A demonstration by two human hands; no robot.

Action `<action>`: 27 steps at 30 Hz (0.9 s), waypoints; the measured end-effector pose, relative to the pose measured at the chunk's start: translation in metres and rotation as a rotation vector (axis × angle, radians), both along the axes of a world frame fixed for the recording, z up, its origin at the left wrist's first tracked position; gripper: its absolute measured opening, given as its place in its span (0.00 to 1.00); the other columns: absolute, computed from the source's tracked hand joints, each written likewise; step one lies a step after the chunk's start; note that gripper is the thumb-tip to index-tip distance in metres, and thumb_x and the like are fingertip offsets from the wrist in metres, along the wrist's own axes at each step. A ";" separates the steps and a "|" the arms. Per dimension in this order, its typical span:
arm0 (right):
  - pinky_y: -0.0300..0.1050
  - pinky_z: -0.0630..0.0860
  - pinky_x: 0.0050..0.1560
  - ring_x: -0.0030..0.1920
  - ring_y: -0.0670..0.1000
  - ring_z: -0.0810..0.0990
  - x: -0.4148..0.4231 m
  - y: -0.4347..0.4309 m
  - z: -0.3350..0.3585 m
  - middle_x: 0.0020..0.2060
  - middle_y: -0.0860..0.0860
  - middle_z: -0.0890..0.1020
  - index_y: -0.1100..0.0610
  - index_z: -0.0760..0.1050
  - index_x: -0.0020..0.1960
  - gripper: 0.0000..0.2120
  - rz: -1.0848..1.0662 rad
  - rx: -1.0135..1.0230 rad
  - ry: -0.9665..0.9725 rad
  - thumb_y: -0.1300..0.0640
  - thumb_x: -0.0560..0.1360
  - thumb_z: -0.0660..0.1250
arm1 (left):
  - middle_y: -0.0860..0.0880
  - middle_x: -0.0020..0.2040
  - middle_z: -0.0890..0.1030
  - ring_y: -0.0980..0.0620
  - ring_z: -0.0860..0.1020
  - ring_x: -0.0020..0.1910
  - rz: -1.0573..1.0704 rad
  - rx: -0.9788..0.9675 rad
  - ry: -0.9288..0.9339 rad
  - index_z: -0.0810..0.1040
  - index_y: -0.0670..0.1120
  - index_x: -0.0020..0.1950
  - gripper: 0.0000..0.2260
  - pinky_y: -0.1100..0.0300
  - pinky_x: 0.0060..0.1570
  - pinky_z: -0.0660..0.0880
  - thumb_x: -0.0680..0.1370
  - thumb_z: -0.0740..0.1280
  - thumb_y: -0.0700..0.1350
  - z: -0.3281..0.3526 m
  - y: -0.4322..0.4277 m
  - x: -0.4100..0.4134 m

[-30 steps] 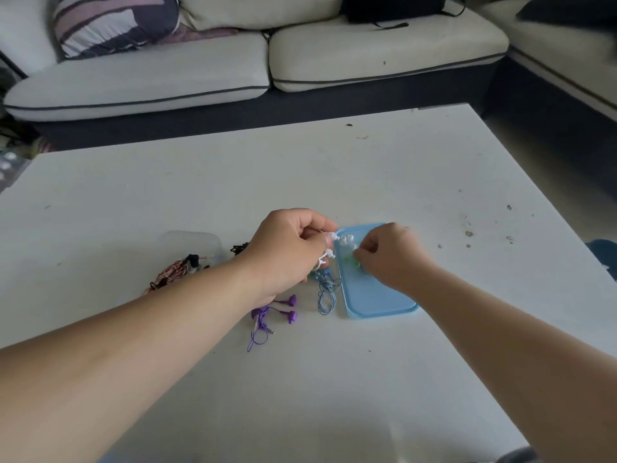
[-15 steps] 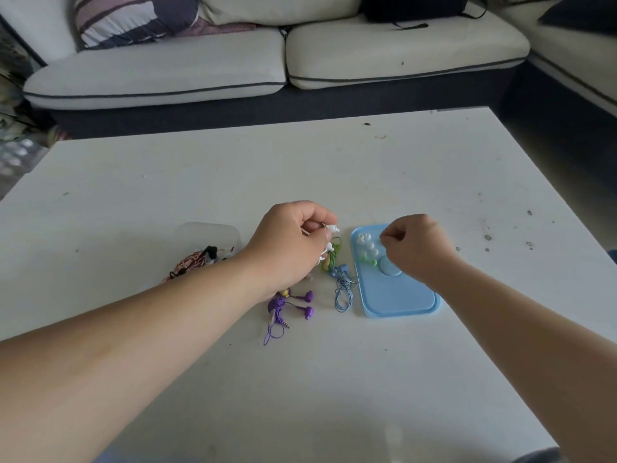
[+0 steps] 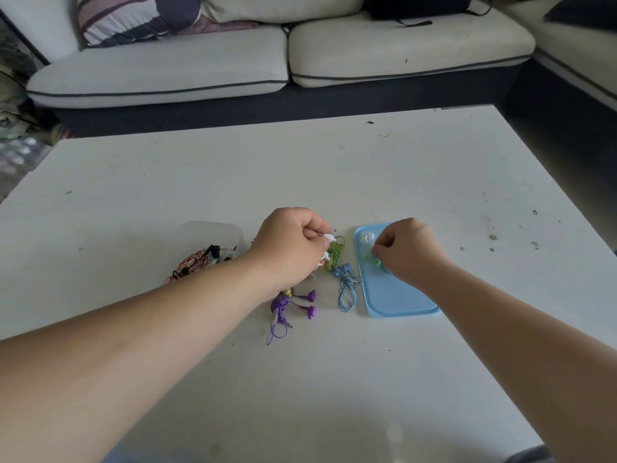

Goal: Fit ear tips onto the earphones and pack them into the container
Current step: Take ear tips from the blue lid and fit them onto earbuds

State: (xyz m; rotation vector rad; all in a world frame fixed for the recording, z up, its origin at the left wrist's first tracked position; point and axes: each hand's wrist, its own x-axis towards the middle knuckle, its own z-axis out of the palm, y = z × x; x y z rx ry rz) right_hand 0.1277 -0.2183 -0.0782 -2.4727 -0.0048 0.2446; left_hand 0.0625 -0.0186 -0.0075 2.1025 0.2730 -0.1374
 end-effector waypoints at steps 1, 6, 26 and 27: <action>0.46 0.76 0.34 0.32 0.57 0.78 -0.001 0.001 0.002 0.36 0.58 0.84 0.62 0.81 0.41 0.04 0.001 0.003 -0.010 0.64 0.72 0.67 | 0.47 0.44 0.86 0.45 0.86 0.43 -0.002 -0.001 0.003 0.83 0.51 0.49 0.06 0.69 0.25 0.70 0.79 0.72 0.40 0.000 0.001 0.000; 0.48 0.80 0.38 0.35 0.57 0.81 -0.005 0.007 0.008 0.36 0.51 0.83 0.55 0.82 0.42 0.06 0.049 0.050 -0.086 0.61 0.75 0.68 | 0.46 0.44 0.85 0.45 0.86 0.43 -0.007 -0.021 0.005 0.83 0.49 0.52 0.05 0.69 0.24 0.70 0.79 0.72 0.40 0.002 0.001 -0.001; 0.42 0.74 0.32 0.31 0.52 0.79 -0.011 0.007 0.035 0.35 0.54 0.83 0.57 0.81 0.42 0.05 -0.030 0.234 0.027 0.62 0.77 0.68 | 0.46 0.46 0.85 0.45 0.86 0.44 -0.031 -0.068 -0.016 0.84 0.48 0.53 0.05 0.68 0.24 0.71 0.80 0.71 0.39 0.010 0.006 -0.006; 0.42 0.74 0.33 0.31 0.51 0.79 -0.012 0.003 0.040 0.35 0.55 0.84 0.57 0.82 0.43 0.05 -0.061 0.287 0.040 0.62 0.76 0.68 | 0.47 0.46 0.85 0.46 0.86 0.43 -0.032 -0.077 -0.024 0.84 0.47 0.54 0.06 0.70 0.24 0.70 0.80 0.71 0.39 0.011 0.006 -0.006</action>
